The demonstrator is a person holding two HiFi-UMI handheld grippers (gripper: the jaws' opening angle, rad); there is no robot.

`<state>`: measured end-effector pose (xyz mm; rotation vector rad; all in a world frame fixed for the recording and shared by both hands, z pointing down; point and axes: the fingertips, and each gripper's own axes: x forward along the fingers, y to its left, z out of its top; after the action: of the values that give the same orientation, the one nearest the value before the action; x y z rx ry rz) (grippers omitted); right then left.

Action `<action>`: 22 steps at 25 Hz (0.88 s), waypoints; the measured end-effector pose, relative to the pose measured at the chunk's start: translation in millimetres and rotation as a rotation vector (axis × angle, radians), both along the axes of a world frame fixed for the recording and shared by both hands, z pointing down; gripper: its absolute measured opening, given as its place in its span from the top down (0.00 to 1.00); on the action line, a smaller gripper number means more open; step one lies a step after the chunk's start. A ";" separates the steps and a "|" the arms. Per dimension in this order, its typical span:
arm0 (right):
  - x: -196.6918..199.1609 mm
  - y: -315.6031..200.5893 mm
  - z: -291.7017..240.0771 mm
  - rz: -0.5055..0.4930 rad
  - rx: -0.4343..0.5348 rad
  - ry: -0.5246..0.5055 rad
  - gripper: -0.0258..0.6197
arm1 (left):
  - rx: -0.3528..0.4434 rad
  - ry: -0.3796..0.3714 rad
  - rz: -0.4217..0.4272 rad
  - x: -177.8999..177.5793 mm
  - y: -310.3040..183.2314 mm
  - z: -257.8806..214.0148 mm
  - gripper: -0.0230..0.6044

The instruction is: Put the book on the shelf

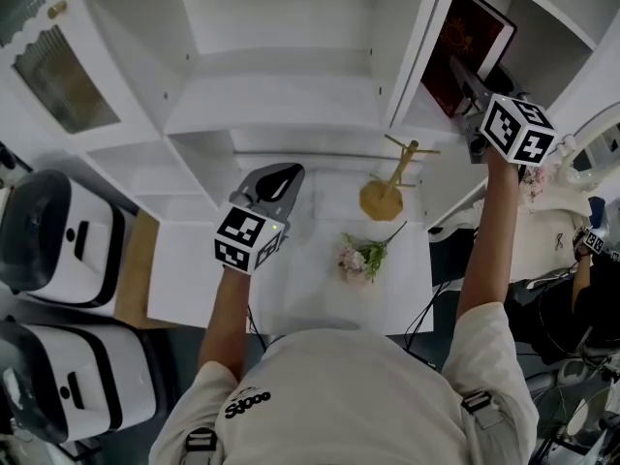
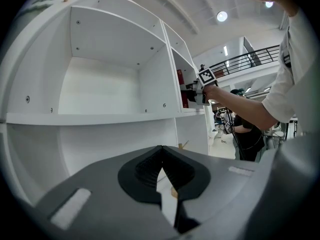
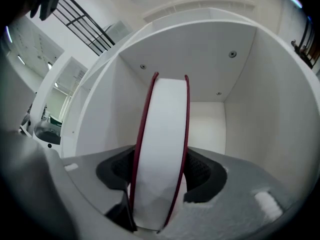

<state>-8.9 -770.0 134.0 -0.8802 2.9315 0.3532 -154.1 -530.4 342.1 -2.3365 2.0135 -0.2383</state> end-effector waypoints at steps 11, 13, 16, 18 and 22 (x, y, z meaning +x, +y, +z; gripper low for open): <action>69.0 45.8 22.7 0.077 -0.056 -0.057 0.56 | -0.020 0.009 0.112 32.6 15.9 10.1 0.94; 81.3 60.8 30.3 0.084 -0.064 -0.070 0.56 | -0.018 0.011 0.132 39.8 18.9 10.0 0.94; 98.4 85.7 45.0 0.091 -0.085 -0.102 0.65 | -0.017 0.018 0.159 48.6 18.9 9.1 0.94; 106.8 101.2 57.5 0.092 -0.103 -0.112 0.71 | -0.015 0.027 0.176 53.4 16.2 6.8 0.94; 122.3 128.8 87.7 0.175 -0.061 -0.050 0.81 | -0.003 0.022 0.201 61.5 11.0 -0.5 0.94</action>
<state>113.4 -641.2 221.7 -1.1411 2.8404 0.2476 -92.6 -519.4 341.6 -2.5305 1.7704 -0.2068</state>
